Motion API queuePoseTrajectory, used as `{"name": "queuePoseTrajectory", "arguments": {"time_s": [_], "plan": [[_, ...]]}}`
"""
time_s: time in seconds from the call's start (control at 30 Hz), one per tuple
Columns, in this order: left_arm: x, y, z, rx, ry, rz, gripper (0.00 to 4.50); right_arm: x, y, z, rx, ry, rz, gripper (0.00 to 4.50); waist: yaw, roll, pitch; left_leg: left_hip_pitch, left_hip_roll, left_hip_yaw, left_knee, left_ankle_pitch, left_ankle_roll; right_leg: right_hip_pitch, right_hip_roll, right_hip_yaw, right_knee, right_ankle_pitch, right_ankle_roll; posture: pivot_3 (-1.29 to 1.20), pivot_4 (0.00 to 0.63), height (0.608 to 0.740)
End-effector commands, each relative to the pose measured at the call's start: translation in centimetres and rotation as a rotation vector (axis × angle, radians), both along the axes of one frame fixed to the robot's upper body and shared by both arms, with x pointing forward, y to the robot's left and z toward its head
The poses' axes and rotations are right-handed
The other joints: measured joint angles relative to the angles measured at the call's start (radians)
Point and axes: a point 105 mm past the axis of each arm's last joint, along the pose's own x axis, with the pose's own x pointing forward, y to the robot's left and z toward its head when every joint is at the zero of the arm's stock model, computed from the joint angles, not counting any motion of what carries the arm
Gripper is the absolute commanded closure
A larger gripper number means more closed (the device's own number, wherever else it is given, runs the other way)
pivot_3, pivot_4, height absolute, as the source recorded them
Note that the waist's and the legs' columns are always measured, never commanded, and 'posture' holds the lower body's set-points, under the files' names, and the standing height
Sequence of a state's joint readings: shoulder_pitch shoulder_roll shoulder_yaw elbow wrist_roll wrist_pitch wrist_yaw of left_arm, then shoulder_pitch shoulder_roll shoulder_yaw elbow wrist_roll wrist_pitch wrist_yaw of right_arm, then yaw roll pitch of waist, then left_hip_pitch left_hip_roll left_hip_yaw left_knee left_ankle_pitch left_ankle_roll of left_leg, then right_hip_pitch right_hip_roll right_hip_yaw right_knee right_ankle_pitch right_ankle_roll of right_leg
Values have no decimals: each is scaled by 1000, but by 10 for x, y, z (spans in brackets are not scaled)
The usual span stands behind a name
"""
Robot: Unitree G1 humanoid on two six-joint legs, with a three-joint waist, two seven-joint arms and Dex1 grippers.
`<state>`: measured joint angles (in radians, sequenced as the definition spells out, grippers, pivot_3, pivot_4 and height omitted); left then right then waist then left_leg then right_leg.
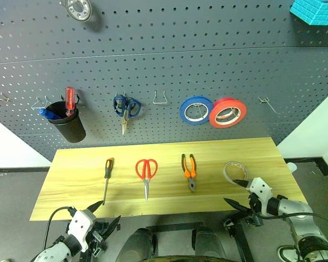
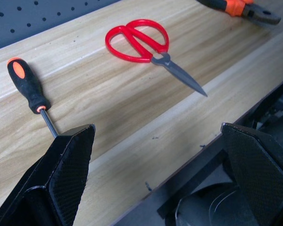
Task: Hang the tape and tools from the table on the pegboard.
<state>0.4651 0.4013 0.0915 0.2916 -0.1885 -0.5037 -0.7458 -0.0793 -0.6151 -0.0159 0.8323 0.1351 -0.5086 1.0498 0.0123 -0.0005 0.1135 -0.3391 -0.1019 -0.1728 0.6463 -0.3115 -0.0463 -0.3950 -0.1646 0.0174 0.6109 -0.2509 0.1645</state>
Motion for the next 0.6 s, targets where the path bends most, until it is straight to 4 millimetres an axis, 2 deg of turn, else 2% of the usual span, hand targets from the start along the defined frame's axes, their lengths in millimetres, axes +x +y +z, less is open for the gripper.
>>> {"name": "queuePoseTrajectory", "arguments": {"time_s": [0.03,0.6], "plan": [[2,1,8,-19,-50,6,27,6,-2,7,-2,-37,0,59,1,0,0,0,0,0,0,0,0,0,0,0,0,0,0,-11,67,738],[0,2,6,-33,-32,-14,27,6,-3,9,-1,-41,2,59,1,-1,0,0,0,0,0,0,0,0,0,0,0,1,1,-17,69,738]]}}
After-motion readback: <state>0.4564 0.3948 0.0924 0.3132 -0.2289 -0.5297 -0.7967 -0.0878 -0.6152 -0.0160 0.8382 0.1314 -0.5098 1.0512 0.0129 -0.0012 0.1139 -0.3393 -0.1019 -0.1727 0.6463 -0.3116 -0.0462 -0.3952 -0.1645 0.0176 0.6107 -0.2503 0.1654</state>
